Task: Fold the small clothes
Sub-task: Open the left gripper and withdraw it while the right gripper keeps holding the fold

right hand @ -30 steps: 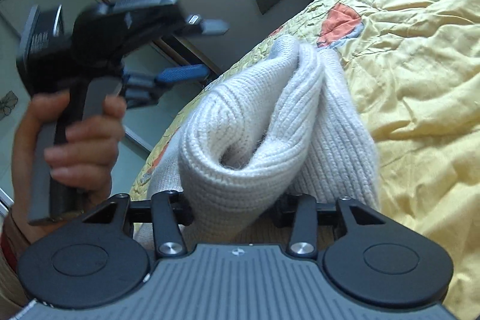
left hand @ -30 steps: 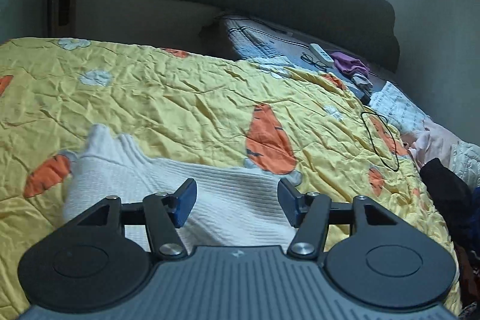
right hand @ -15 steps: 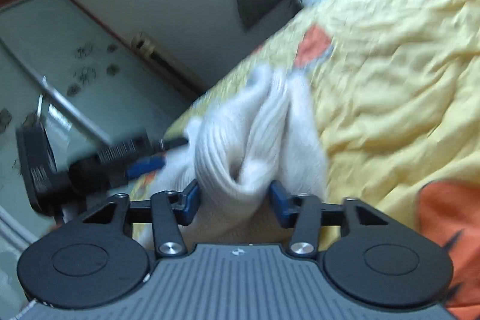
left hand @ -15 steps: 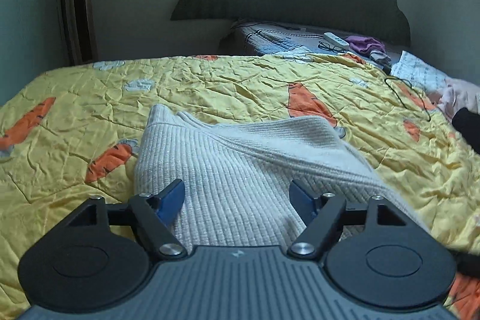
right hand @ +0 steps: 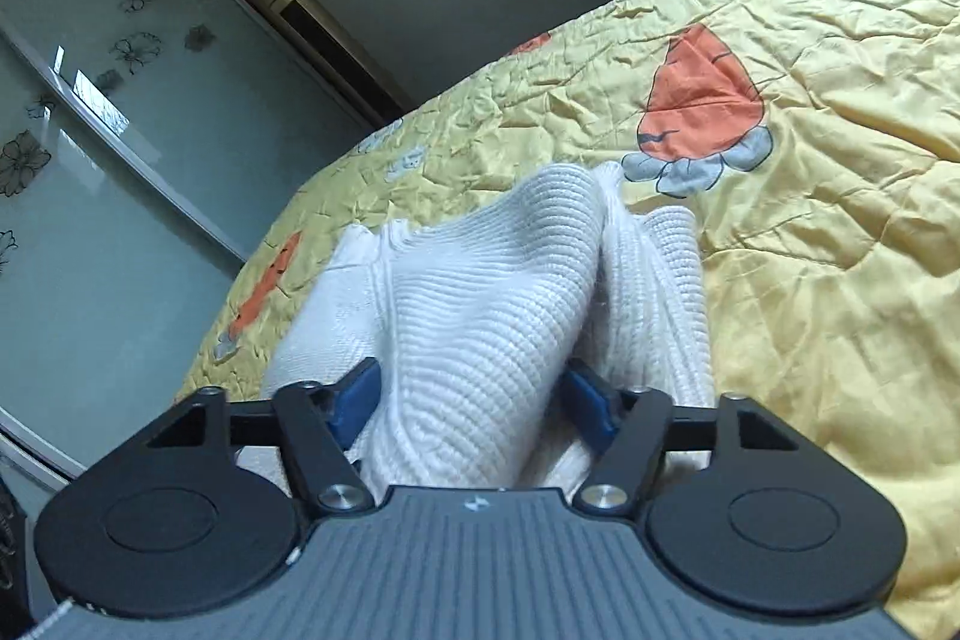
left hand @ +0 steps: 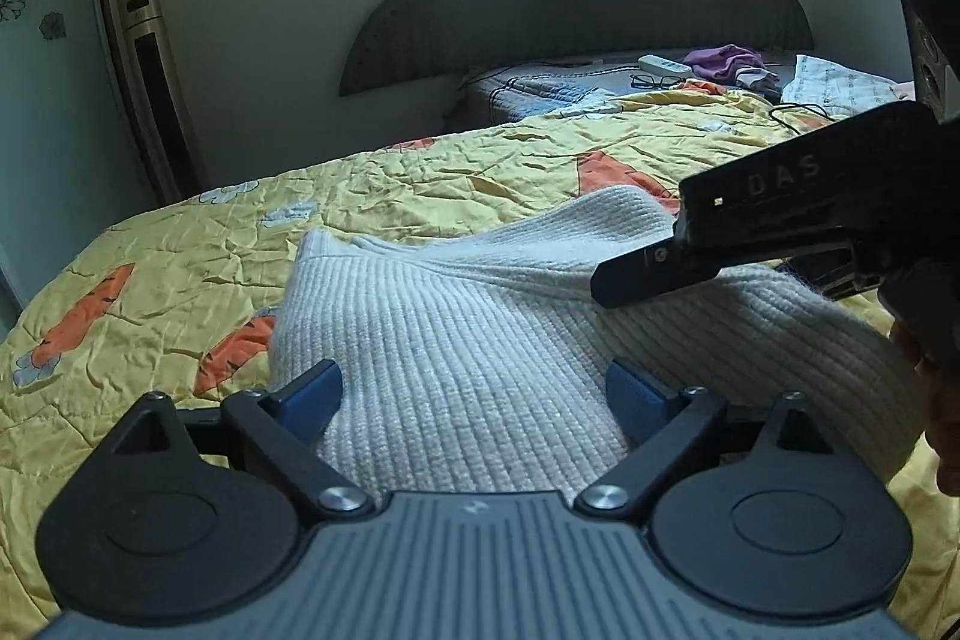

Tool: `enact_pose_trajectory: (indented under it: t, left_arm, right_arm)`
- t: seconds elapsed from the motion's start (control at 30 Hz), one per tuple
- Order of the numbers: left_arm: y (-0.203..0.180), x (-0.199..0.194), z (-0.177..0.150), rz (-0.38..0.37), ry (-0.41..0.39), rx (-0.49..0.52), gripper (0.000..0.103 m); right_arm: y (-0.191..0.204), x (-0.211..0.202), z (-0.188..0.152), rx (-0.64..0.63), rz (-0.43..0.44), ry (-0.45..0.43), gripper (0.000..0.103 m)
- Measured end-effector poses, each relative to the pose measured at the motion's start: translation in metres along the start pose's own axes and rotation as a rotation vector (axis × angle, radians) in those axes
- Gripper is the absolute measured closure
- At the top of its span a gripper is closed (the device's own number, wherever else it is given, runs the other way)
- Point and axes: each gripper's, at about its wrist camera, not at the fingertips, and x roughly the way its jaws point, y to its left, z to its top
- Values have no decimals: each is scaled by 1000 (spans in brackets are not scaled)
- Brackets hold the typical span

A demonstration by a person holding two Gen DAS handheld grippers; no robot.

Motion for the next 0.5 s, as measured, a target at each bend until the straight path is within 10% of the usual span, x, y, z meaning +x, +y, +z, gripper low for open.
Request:
enact_pose_trajectory:
  t: [0.13,0.5]
  left_arm:
    - [-2,1,-2,4,-5,5,6]
    - [2,0,1,-12,-1,-23,5]
  right_arm:
    - [16,-4,-5,-128,-24,-50,84]
    - [39,-14,-2,-340,-121,-147,86]
